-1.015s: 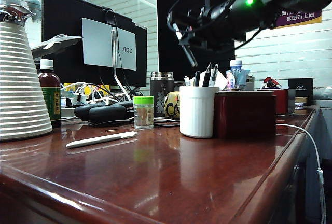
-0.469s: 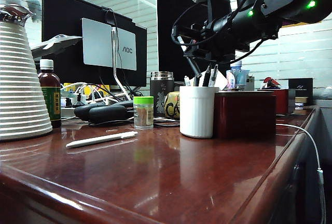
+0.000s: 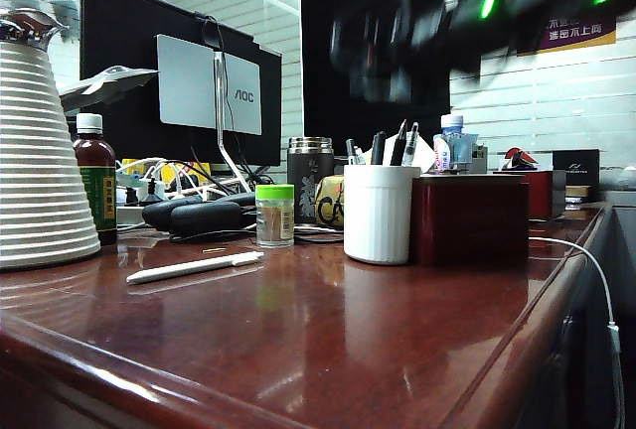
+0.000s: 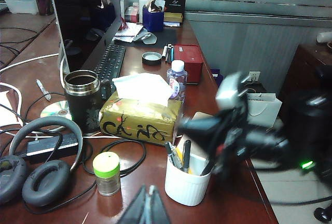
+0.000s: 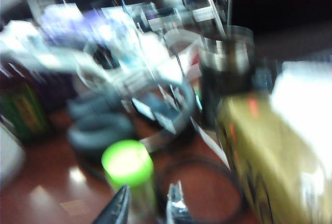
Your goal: Pick up all the pens on the desk and put them into the pen holder one by one.
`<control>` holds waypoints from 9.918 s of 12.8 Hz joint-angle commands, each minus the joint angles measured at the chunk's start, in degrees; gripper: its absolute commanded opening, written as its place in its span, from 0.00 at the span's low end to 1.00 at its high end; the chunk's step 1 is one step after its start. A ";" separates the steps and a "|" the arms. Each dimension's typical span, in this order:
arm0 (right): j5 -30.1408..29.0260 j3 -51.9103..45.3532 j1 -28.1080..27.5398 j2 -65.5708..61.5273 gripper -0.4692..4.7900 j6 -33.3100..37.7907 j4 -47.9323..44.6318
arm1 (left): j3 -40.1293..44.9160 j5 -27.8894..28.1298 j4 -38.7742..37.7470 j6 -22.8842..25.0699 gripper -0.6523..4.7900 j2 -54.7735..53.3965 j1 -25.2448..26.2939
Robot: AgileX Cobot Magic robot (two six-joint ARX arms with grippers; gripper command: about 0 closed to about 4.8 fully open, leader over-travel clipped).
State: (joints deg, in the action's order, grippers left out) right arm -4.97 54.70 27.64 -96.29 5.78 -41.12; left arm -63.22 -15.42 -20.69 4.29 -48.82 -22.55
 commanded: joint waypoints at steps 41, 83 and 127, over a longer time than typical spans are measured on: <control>-3.93 0.57 3.32 46.77 0.08 -5.86 52.46 | -11.78 -15.21 74.44 -35.15 0.11 -58.47 -4.57; -3.96 0.57 3.37 49.51 0.08 -5.84 54.84 | -66.66 -7.98 0.76 -35.78 0.34 -87.49 -1.42; -3.96 0.57 3.37 49.09 0.08 -5.84 54.16 | -81.96 -16.52 -8.44 -37.03 0.63 -101.94 -1.40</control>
State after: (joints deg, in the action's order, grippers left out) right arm -8.82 55.05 30.96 -47.29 0.08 14.04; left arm -145.01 -32.62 -29.58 -33.17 -150.67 -23.86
